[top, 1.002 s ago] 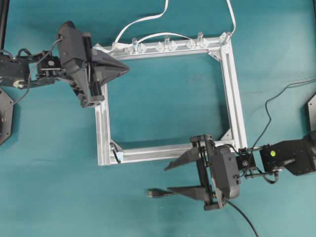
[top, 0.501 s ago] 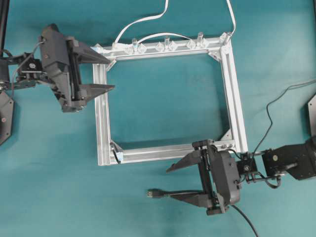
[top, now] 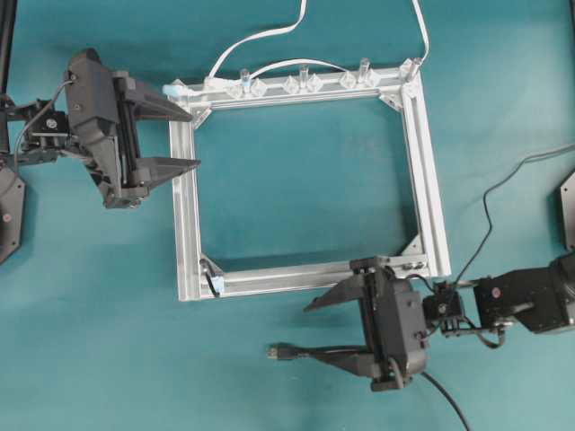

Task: Insert the wire through the string loop located on the left side.
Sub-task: 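Open both grippers and move the right gripper toward the black USB cable, then lower the right gripper and grasp the USB cable just behind the plug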

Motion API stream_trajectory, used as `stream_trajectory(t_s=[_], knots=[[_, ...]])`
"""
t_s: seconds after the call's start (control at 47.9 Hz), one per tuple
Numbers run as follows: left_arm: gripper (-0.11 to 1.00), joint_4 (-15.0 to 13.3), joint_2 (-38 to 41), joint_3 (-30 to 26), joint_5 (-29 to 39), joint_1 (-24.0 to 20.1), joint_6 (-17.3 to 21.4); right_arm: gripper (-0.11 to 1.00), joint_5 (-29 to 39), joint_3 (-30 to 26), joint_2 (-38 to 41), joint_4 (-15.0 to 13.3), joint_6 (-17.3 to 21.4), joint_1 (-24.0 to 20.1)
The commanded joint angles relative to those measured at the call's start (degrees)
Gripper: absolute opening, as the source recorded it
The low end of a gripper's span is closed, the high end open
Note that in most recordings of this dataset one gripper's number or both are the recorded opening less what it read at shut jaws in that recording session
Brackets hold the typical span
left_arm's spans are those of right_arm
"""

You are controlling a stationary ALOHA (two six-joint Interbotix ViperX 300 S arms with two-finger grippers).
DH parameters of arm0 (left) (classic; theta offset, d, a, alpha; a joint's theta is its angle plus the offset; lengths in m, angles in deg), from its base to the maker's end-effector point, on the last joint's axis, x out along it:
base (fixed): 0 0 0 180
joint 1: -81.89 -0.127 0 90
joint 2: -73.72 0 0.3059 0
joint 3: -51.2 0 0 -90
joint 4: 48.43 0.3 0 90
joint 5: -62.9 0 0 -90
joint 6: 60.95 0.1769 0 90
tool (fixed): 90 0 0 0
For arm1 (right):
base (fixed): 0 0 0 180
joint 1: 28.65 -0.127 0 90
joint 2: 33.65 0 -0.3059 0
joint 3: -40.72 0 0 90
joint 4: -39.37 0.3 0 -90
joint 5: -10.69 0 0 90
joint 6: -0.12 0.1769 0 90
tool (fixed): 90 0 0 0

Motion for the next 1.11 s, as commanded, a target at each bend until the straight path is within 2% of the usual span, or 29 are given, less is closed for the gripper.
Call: stream_trajectory(t_s=[0.0, 0.355, 1.086], knots=[[0.83, -0.09, -0.53, -0.44, -0.18, 0.18, -0.44, 0.78, 0.88, -1.49, -0.44, 0.0, -0.09, -0.35], [0.83, -0.09, -0.53, -0.26, 0.09, 0.18, -0.44, 0.78, 5.62, -3.96, 1.58, 0.18, 0.0, -0.62], [0.83, -0.09, -0.53, -0.26, 1.14, 0.18, -0.44, 0.78, 8.96, -5.71, 4.57, 0.62, 0.09, -0.88]])
